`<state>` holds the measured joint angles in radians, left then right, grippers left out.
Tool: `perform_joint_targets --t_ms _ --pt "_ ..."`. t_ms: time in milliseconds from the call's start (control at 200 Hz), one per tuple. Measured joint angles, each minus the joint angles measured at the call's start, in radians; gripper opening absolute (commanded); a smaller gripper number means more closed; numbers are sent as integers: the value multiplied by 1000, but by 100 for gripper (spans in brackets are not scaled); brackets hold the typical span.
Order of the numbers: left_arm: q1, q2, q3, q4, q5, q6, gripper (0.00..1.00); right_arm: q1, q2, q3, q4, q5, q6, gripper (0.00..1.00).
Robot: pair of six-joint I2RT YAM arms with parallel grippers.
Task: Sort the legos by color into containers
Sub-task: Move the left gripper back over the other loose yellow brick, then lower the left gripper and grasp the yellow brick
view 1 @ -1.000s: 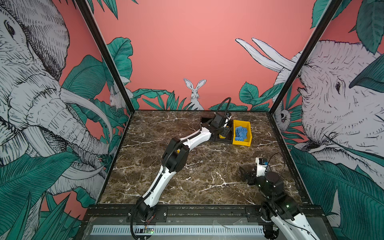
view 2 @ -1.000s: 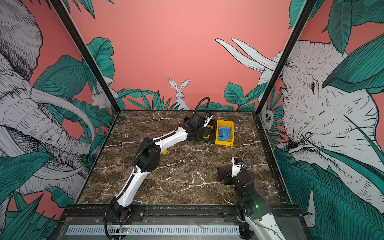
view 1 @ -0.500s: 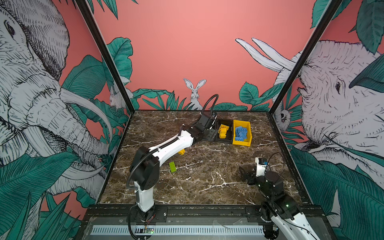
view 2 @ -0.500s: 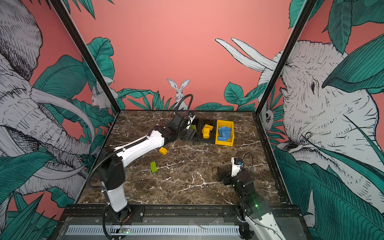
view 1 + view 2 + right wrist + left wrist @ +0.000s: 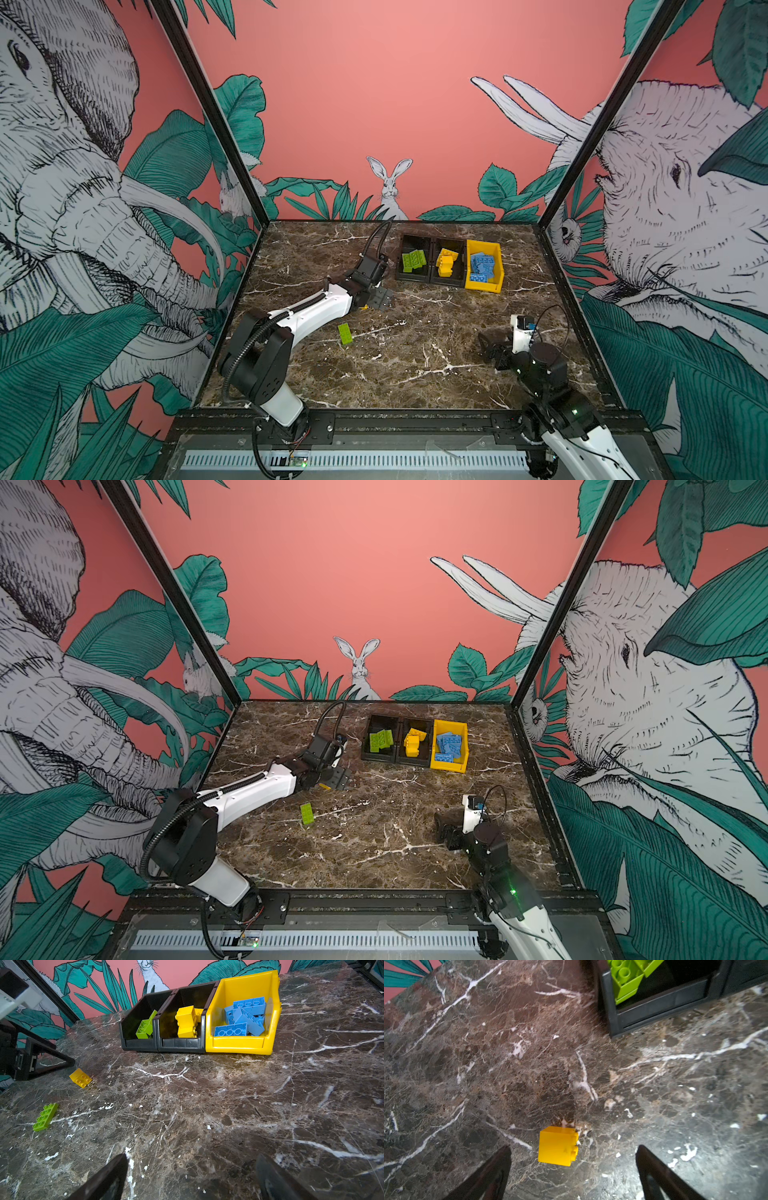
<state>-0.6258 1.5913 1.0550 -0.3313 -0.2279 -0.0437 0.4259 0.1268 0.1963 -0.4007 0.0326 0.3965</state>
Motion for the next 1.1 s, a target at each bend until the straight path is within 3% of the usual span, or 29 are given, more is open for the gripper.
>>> perform_joint_targets --t_ms 365,675,1100 --pt "48 115 -3 31 55 10 90 0 3 0 0 0 0 95" --pt "76 122 -30 54 52 5 90 0 31 0 1 0 0 95" --pt "105 157 -40 62 86 -19 70 0 51 0 14 0 0 95"
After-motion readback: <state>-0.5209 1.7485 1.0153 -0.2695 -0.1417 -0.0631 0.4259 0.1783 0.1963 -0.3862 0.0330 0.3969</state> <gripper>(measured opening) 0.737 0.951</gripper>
